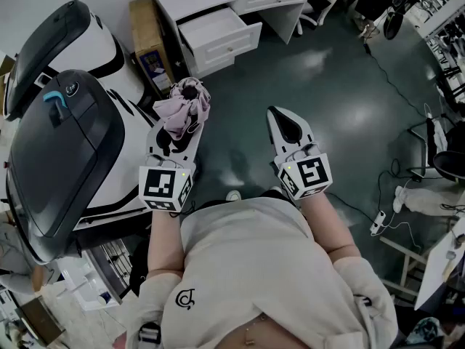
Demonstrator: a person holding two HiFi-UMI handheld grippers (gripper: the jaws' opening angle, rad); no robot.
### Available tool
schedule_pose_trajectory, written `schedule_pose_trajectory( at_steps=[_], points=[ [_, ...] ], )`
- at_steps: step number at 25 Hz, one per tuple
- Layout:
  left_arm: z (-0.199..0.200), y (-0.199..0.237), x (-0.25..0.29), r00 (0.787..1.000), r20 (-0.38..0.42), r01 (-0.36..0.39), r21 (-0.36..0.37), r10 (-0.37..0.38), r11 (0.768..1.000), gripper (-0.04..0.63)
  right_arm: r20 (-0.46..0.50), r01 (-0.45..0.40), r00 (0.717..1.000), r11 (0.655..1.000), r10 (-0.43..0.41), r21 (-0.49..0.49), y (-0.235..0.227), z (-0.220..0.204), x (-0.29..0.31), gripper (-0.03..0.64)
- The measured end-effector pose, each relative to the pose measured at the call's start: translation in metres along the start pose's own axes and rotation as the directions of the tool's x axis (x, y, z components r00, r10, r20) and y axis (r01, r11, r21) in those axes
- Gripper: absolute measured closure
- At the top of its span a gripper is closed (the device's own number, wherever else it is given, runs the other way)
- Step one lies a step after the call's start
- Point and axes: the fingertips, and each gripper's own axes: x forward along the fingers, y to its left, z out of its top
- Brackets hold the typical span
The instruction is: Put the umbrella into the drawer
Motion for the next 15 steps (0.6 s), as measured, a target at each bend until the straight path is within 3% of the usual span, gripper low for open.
schedule_pose_trajectory(
  at_steps=[5, 15],
  points=[
    [0.004, 0.003, -0.003, 1.000, 0.019, 0.000, -0.018, 0.000, 1.000, 0.367, 0.000, 0.001, 1.000, 1.000, -0.001, -0.016, 0.003, 0.005, 0.000, 0.612],
    [0.003, 0.016, -0.002, 1.000, 0.028, -0.002, -0.024, 0.003, 1.000, 0.367, 0.006, 0.016, 1.000, 0.998, -0.016, 0.059, 0.004, 0.002, 0.010, 0.611]
  ],
)
